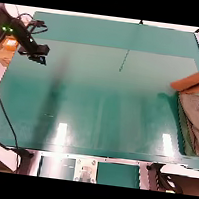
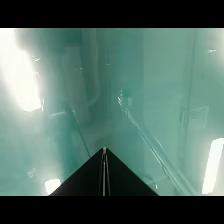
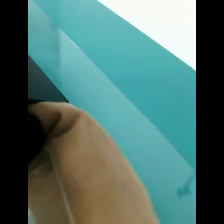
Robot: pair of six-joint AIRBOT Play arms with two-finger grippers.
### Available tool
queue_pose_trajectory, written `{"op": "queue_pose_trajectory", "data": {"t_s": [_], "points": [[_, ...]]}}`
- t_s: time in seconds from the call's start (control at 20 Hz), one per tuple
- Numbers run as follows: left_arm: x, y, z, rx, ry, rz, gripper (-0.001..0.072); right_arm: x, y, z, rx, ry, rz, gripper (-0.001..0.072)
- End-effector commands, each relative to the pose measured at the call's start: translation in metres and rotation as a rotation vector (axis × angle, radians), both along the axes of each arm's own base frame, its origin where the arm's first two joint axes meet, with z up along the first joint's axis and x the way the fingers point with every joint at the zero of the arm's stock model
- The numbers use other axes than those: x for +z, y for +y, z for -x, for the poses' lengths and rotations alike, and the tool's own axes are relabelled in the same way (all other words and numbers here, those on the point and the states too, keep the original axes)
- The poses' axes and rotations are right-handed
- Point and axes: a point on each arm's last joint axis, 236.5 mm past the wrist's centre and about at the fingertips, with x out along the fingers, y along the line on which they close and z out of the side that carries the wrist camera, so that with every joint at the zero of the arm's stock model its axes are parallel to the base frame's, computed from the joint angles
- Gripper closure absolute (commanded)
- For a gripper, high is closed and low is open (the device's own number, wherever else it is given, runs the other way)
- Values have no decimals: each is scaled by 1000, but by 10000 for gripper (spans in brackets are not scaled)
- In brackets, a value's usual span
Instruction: Fold the shirts.
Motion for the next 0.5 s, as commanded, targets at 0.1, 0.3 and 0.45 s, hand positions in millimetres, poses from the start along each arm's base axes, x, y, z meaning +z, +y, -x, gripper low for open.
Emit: {"op": "queue_pose_trajectory", "data": {"t_s": [0.1,0.3,0.45], "points": [[1,-36,3,-81,-11,2,686,-24,-63,95,-222,252,87,696],[1,-50,8,-124,-6,1,686,-89,-51,167,-268,638,-8,696],[1,-52,11,-151,1,10,686,-131,-40,234,-323,949,-71,695]]}}
